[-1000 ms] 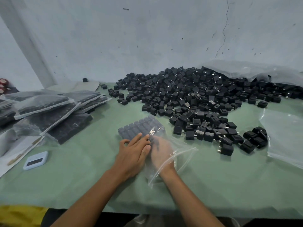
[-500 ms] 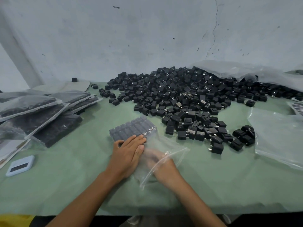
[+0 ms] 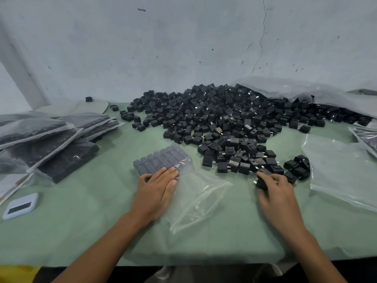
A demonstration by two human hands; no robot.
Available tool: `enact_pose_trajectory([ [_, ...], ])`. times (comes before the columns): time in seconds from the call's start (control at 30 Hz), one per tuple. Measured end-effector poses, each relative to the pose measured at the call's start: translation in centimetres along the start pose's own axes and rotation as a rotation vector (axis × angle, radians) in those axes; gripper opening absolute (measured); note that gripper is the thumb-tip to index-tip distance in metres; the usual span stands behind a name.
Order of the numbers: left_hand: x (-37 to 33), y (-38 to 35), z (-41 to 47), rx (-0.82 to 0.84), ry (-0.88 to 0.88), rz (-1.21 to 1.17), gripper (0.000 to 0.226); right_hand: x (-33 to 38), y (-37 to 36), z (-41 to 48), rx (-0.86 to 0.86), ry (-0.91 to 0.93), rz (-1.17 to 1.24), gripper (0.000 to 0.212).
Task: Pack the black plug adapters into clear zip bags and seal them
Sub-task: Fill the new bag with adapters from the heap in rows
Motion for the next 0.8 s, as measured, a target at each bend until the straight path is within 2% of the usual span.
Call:
enact_pose_trajectory([
  [0.17,0.1,-0.1,0.0,0.002,0.001,-0.002,0.062,-1.4,-0.5,0.5,0.06,-0.1,0.087,0.043],
  [0.37,0.2,-0.2,0.0,-0.01,-0.014,0.014,0.058,0.0,0.4,-0.3,0.11,-0.037,0.197,0.042],
  [0.5,0.2,-0.1,0.0,-0.011,-0.016,0.009,0.057,1.5,1.6,-2.7,0.157,-0.075,0.396,0.04],
  [0.7,0.3,-0.4,0.0,-0.014,-0.013,0.018,0.057,6.7,-0.4,-7.5,0.377,0.068,0.488,0.039],
  [0.8,0.3,-0.4,0.0,-0.014,-0.02,0.02,0.056,9.4,-2.4,-8.2,0.431,0.101,0.532,0.034],
])
Point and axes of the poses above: each hand's wrist, its own z-axis towards the middle knuckle, its own y-axis out of the back of the hand, x = y × z, the point moved 8 cm from there along z, towards the middle knuckle, and after that the axes turned 10 degrees about -y, right-handed, at the moved point
